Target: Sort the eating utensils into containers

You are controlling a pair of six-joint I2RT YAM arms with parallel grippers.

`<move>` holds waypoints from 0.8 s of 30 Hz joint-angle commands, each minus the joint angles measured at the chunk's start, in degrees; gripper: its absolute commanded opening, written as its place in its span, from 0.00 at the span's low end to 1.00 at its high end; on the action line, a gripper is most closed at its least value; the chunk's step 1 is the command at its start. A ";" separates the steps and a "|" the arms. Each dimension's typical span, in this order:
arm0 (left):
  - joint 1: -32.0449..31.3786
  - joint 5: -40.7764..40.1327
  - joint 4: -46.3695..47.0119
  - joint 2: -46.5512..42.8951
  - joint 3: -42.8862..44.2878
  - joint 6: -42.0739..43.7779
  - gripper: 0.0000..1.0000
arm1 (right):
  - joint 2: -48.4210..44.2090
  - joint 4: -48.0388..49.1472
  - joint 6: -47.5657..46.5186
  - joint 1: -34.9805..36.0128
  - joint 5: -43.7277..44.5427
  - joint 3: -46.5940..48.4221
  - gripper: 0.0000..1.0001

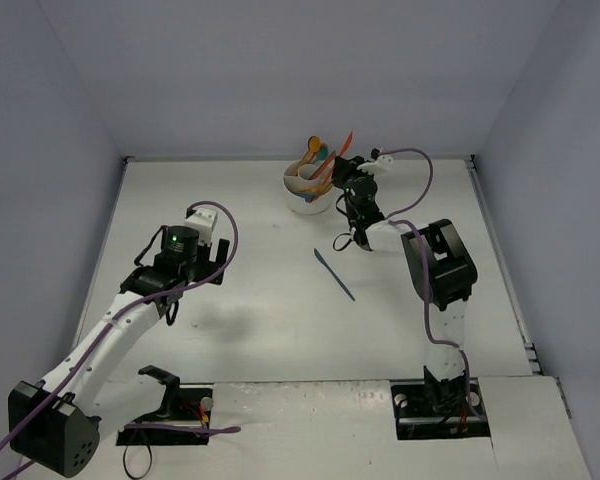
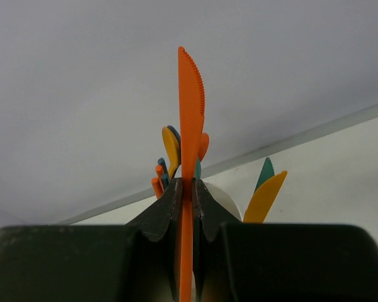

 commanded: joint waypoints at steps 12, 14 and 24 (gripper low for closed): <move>-0.43 -0.62 2.75 -0.78 0.26 0.61 0.88 | 1.02 12.12 0.12 2.83 4.10 -1.10 0.00; -0.43 -0.51 2.75 -0.87 0.26 0.58 0.88 | 0.93 12.39 0.06 3.06 4.50 -1.63 0.00; -0.52 0.10 2.83 -1.02 0.26 0.43 0.88 | -0.89 12.08 -0.94 3.82 5.09 -3.20 0.04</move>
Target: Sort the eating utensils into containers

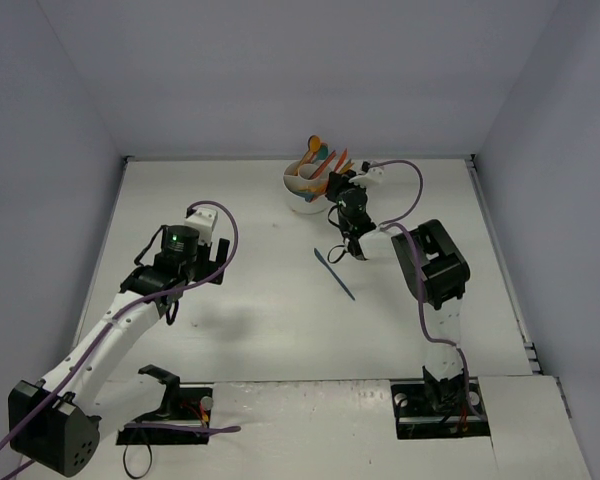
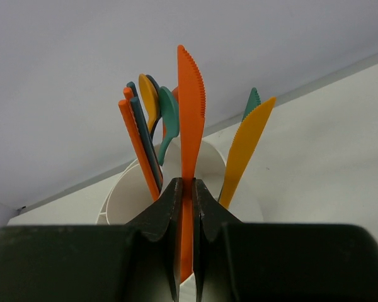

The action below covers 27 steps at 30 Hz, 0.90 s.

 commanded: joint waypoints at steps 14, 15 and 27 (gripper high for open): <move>-0.56 0.45 2.95 -1.66 0.31 0.22 0.88 | -11.83 6.02 -4.31 1.80 1.94 -4.05 0.39; -0.56 0.70 3.01 -1.59 0.37 0.16 0.88 | -13.55 4.67 -5.23 1.98 2.12 -4.85 0.40; -0.47 1.40 1.89 -1.35 1.44 -0.70 0.88 | -32.41 -48.37 -17.54 2.26 -7.59 -0.04 0.46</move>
